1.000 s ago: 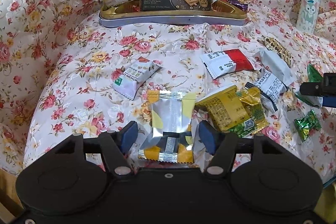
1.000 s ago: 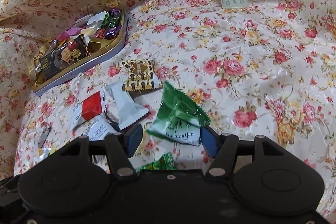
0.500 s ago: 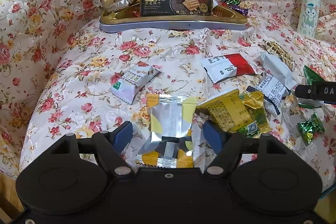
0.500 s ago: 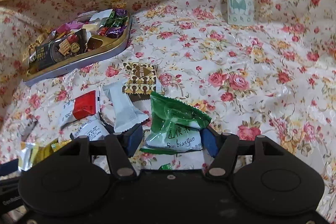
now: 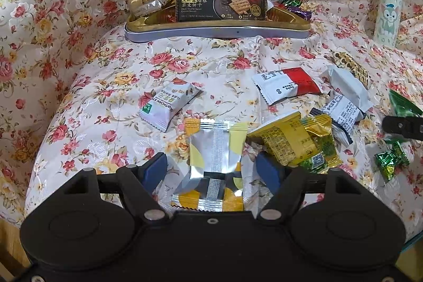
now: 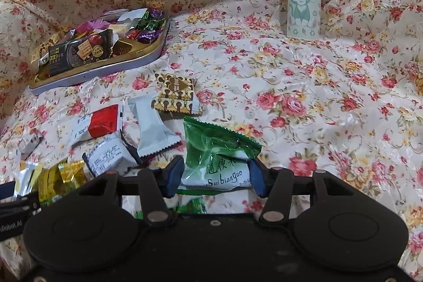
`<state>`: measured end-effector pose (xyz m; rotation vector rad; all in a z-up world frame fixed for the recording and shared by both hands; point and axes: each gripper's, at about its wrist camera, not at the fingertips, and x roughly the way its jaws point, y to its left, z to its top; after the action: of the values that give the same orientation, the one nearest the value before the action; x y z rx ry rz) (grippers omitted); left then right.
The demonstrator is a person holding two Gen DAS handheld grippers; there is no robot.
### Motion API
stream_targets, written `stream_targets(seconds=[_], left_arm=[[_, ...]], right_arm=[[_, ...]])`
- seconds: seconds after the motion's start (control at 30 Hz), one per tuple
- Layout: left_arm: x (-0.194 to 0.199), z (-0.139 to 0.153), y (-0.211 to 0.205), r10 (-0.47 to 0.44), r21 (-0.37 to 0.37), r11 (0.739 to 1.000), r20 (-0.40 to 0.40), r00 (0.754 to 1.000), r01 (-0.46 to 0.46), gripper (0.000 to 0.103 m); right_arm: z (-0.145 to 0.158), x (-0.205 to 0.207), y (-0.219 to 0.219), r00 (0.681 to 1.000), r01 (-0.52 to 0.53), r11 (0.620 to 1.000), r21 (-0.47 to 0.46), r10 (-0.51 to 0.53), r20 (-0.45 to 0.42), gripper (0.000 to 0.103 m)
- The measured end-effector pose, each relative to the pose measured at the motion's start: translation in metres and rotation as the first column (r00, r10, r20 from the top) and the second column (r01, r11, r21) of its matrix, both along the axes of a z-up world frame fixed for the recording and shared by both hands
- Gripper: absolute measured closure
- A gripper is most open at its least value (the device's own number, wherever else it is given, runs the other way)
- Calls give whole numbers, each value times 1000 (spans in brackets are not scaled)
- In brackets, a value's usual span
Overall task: Organize snacks
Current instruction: 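Grasp the silver-yellow packet with left tool while right tool grasps green Suibianguo packet, then carry both held packets back over the empty gold tray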
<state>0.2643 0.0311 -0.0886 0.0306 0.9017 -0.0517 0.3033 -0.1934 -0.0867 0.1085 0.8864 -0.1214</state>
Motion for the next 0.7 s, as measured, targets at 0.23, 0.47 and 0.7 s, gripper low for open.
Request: stream_targets(seconds=[0.23, 0.47, 0.7], left_arm=[[0, 0, 0, -2, 2, 1000, 3, 1000, 2, 28], [-3, 2, -2, -19, 11, 1000, 13, 1000, 18, 36], [-6, 5, -12, -58, 53, 997, 19, 998, 57, 53]], right_arm=[[10, -23, -13, 999, 30, 999, 37, -30, 10, 48], [20, -46, -18, 999, 32, 998, 62, -34, 34, 48], [25, -64, -21, 999, 27, 996, 90, -31, 44, 48]])
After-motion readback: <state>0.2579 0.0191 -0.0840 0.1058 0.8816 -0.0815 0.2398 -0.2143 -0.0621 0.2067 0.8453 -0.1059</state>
